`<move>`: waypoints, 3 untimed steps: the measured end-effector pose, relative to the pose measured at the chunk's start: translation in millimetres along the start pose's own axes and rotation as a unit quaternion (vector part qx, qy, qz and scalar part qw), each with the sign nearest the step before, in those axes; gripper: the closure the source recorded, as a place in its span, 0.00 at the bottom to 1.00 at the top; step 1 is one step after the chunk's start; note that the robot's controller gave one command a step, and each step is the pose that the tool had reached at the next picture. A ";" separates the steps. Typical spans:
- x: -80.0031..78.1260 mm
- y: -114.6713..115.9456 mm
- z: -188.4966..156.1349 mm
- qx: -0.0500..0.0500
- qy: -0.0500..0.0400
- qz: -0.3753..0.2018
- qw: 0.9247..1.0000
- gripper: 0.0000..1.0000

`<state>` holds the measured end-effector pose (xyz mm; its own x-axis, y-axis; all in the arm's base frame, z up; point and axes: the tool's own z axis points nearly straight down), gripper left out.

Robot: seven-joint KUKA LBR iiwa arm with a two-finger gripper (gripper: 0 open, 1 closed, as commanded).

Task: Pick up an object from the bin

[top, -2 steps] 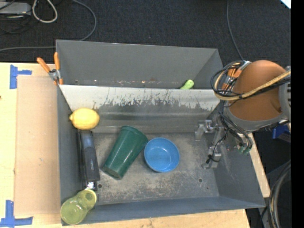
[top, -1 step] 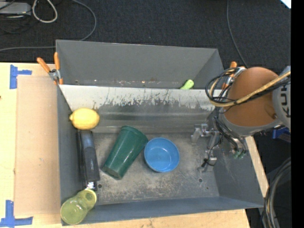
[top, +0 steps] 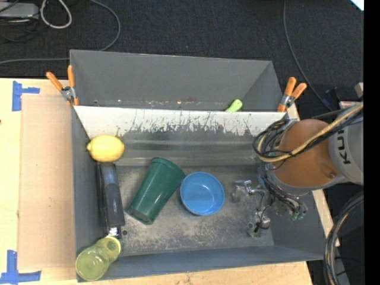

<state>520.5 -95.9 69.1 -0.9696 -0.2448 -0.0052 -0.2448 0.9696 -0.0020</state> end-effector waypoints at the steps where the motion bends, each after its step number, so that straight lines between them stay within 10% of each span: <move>1: -5.7 81.8 -34.2 -0.003 0.001 0.088 0.996 0.00; 2: -10.4 30.7 -4.0 0.000 0.004 0.026 1.000 0.00; 3: -5.9 84.2 -15.0 -0.004 0.003 0.093 0.996 0.00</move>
Offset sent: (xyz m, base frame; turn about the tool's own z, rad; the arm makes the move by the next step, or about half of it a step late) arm 0.0044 0.0258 0.0009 0.0368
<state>505.5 -12.9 83.9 -0.9981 -0.0619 0.0020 -0.0619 0.9981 0.0055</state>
